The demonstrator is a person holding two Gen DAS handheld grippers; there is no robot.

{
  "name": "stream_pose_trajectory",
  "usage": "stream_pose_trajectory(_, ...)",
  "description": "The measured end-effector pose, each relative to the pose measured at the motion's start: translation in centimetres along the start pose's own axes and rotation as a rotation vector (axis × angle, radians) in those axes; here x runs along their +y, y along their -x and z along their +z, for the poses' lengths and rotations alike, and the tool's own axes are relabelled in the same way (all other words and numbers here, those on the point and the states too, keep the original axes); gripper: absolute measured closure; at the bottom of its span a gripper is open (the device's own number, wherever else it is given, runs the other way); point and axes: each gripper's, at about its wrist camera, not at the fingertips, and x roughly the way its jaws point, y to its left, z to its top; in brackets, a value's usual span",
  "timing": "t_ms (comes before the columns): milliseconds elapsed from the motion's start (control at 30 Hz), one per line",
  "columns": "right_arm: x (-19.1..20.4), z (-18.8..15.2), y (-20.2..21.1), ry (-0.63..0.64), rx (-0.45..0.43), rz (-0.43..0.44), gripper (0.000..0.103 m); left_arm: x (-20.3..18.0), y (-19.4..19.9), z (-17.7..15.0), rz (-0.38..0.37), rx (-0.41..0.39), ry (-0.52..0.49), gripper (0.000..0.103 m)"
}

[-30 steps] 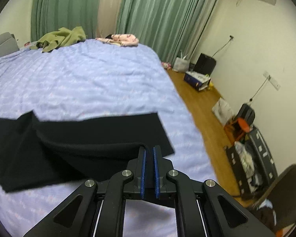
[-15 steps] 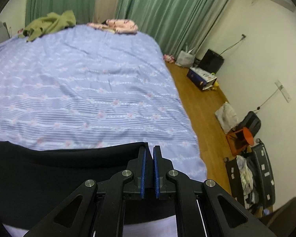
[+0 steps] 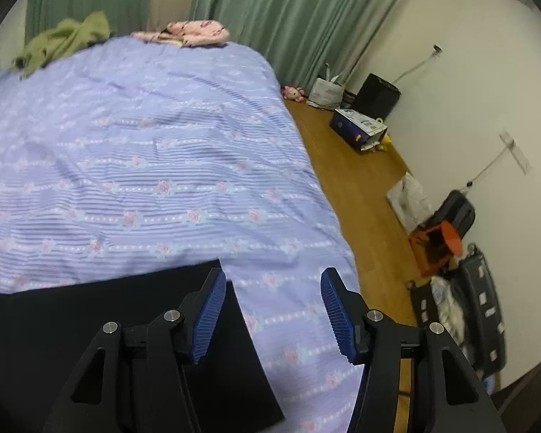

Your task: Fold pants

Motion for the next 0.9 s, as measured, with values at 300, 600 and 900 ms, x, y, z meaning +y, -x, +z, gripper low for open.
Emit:
stream_pose_trajectory(300,-2.6,-9.3,3.1,-0.159,0.059,0.222,0.048,-4.4,1.2,-4.4,-0.163,-0.056,-0.156,0.008)
stream_pose_trajectory(600,-2.2,-15.1,1.0,-0.255,0.141,0.301,0.054,-9.2,-1.4,-7.6,-0.22,-0.031,-0.361,0.032)
stream_pose_trajectory(900,-1.9,-16.1,-0.7,-0.32,0.159,0.339,0.062,-11.1,-5.0,-8.0,-0.234,0.013,-0.42,0.043)
